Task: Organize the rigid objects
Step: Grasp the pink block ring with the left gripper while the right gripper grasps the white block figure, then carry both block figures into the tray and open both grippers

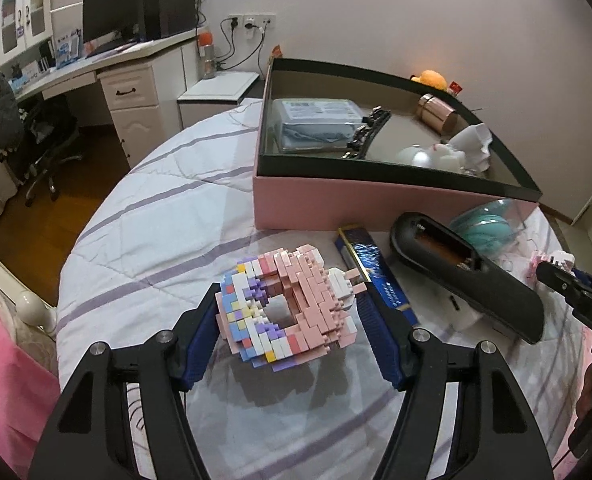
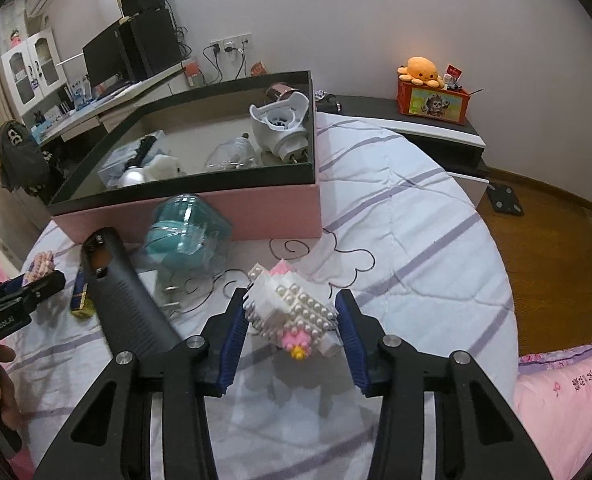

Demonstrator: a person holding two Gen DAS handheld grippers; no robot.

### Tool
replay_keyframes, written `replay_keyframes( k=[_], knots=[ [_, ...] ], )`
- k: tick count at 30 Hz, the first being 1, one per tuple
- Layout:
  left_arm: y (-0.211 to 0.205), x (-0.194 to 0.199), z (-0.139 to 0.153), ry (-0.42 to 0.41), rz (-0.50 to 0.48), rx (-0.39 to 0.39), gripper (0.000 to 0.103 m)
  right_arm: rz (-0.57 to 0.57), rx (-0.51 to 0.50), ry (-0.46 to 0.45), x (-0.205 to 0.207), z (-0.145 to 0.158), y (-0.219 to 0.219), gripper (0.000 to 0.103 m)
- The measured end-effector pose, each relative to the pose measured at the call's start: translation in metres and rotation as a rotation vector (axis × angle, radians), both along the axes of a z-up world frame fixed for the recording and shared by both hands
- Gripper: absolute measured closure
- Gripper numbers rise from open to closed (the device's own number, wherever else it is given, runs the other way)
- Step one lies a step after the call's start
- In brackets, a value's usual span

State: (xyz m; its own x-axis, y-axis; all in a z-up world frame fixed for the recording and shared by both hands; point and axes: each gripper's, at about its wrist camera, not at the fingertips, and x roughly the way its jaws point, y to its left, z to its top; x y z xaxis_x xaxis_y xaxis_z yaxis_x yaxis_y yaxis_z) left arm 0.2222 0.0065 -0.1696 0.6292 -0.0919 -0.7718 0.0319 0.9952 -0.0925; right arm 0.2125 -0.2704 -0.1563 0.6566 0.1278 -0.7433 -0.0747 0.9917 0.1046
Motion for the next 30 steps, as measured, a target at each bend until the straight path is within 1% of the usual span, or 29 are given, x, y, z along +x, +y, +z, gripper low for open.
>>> replay_keyframes(
  k=[12, 17, 24, 30],
  knots=[
    [-0.002, -0.023, 0.028, -0.057, -0.022, -0.006, 0.035, 0.028, 0.035, -0.044, -0.023, 0.022, 0.007, 0.058],
    [-0.005, -0.025, 0.042, -0.084, -0.033, -0.005, 0.035, 0.054, 0.037, -0.086, -0.030, 0.040, 0.017, 0.058],
    [-0.011, -0.009, 0.068, -0.133, -0.045, -0.002, 0.035, 0.111, 0.038, -0.143, -0.021, 0.069, 0.037, 0.058],
    [-0.017, 0.020, 0.092, -0.182, -0.057, -0.006, 0.035, 0.150, 0.038, -0.184, 0.005, 0.091, 0.051, 0.058]
  ],
)
